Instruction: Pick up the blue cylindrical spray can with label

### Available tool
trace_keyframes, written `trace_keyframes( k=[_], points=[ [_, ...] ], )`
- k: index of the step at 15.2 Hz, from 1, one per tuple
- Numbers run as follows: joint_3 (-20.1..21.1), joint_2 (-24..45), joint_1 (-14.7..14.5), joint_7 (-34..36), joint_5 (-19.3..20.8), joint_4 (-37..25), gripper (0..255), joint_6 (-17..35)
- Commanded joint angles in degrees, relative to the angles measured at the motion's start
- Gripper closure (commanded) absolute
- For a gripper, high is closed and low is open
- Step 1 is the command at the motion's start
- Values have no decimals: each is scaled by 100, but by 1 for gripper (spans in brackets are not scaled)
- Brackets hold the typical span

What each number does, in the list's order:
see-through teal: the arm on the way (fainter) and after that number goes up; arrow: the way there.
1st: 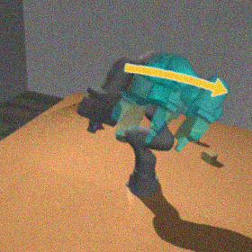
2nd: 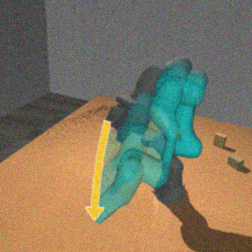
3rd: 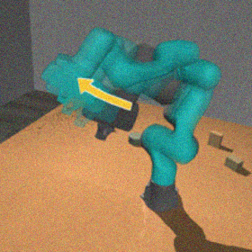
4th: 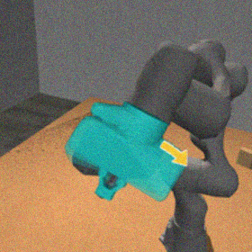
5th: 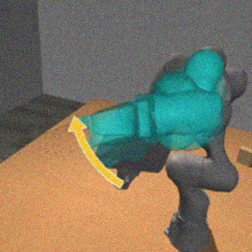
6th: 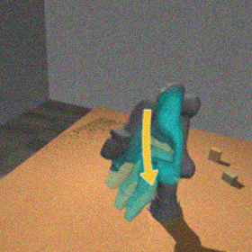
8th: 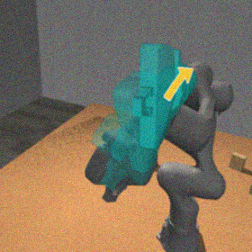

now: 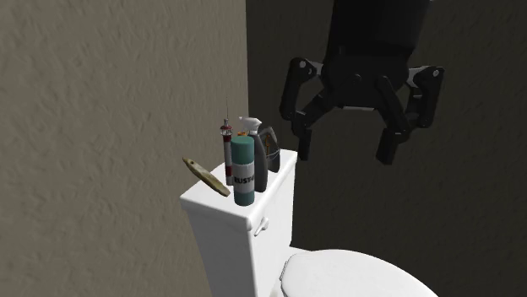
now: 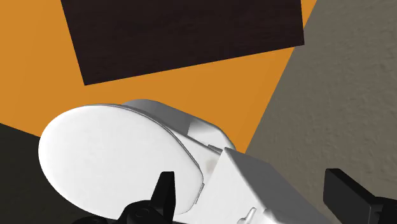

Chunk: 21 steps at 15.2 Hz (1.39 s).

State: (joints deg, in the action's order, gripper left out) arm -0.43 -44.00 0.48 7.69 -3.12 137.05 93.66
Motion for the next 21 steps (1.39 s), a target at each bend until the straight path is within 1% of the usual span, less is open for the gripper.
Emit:
trace_keyframes(
  k=[1, 6, 11, 16, 21],
  points=[
    [0, 0, 0, 0, 0, 0, 0, 0],
    [49, 1047, -122, -133, -81, -416, 0, 718],
    [103, 2109, -234, -264, -153, -1014, 0, 1269],
    [167, 3169, -330, -385, -208, -1787, 0, 1645],
    [246, 4230, -412, -485, -233, -2740, 0, 1843]
  ],
)
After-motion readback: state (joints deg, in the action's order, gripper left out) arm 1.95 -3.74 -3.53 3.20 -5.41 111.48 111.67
